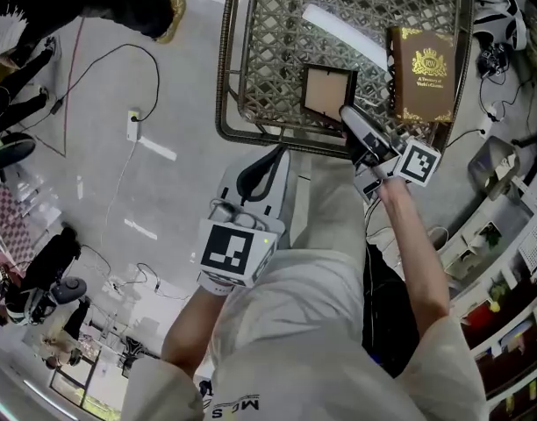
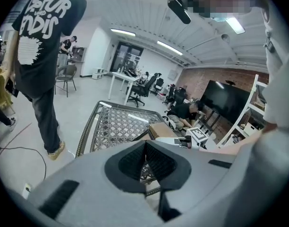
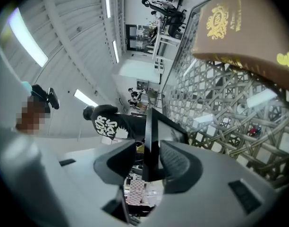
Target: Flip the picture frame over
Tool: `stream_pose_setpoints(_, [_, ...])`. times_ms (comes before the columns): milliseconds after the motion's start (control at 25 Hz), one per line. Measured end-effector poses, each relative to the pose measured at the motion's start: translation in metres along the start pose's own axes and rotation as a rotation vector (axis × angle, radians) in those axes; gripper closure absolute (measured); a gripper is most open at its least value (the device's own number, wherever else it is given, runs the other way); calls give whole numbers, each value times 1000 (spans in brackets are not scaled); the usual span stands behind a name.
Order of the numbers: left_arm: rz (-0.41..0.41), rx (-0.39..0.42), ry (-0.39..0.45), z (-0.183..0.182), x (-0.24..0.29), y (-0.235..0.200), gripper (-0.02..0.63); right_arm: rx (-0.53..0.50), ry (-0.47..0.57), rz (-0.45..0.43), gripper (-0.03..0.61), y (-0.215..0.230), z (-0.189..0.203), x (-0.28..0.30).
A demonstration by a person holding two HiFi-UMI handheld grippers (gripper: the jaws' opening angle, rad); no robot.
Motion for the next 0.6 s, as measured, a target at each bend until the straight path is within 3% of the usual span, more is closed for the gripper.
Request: stream_pose_setpoints(600, [14,11,-20,-1,8,6,589,-117,-27,190,376,29,-6,-21])
Point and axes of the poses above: the fingertips, and each gripper's own axes: x forward along the fingers, y to its right, z out of its underside, the point moved 9 cm from there along -x, backward along the fingers, and after that the axes turned 4 degrees about -x, right-handed, at the moved point
